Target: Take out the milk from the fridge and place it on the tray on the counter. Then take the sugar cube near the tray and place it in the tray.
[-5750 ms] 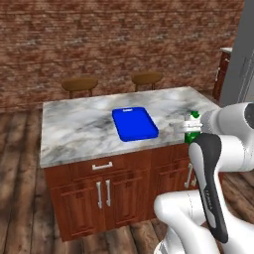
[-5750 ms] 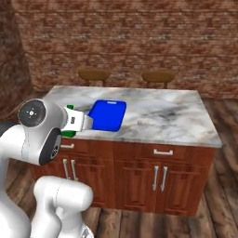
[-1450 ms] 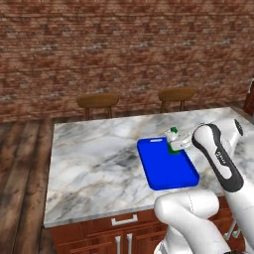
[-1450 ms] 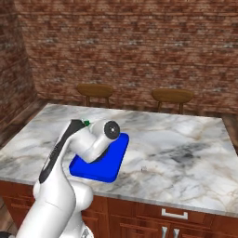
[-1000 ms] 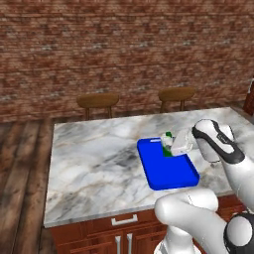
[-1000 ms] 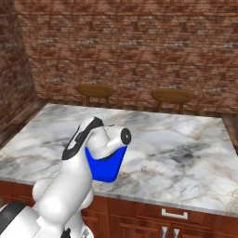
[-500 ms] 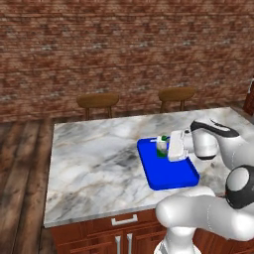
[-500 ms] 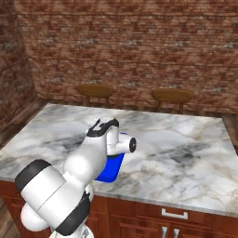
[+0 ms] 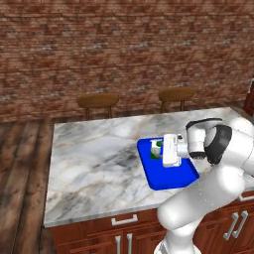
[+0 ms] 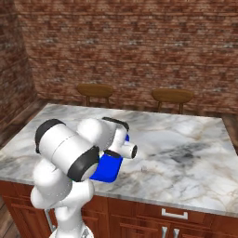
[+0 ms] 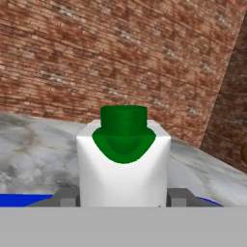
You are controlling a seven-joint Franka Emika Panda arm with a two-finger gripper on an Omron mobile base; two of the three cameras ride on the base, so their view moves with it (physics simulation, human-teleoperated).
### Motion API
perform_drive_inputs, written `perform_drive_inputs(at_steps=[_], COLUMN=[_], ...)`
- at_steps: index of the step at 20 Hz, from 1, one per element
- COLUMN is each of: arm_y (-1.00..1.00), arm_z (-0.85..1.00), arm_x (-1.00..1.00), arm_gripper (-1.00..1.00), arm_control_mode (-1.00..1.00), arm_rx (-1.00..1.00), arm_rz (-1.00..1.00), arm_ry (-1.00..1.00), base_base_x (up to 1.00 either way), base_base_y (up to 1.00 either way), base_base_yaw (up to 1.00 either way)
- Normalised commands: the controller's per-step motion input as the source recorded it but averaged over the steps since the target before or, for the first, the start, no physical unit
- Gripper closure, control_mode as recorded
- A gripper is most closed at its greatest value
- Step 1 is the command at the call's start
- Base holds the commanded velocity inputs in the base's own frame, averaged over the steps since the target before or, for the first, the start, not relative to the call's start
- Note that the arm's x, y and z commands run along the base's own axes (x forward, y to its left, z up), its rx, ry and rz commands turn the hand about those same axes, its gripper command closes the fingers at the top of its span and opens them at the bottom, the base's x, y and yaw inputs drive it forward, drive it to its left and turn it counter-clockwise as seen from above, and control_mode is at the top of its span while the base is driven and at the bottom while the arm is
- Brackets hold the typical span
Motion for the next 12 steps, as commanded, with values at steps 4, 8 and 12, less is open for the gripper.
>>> perform_drive_inputs(at_steps=[4, 8, 12], arm_y=[0.06, 0.0, 0.0], arm_z=[-0.13, 0.0, -0.05], arm_x=[0.44, 0.49, 0.46], arm_gripper=[1.0, 1.0, 1.0], arm_control_mode=[-1.0, -1.0, -1.0], arm_rx=[0.0, 0.0, 0.0], arm_rz=[0.01, 0.0, 0.0], arm_ry=[0.0, 0.0, 0.01], base_base_x=[0.0, 0.0, 0.0], base_base_y=[0.0, 0.0, 0.0], base_base_yaw=[0.0, 0.0, 0.0])
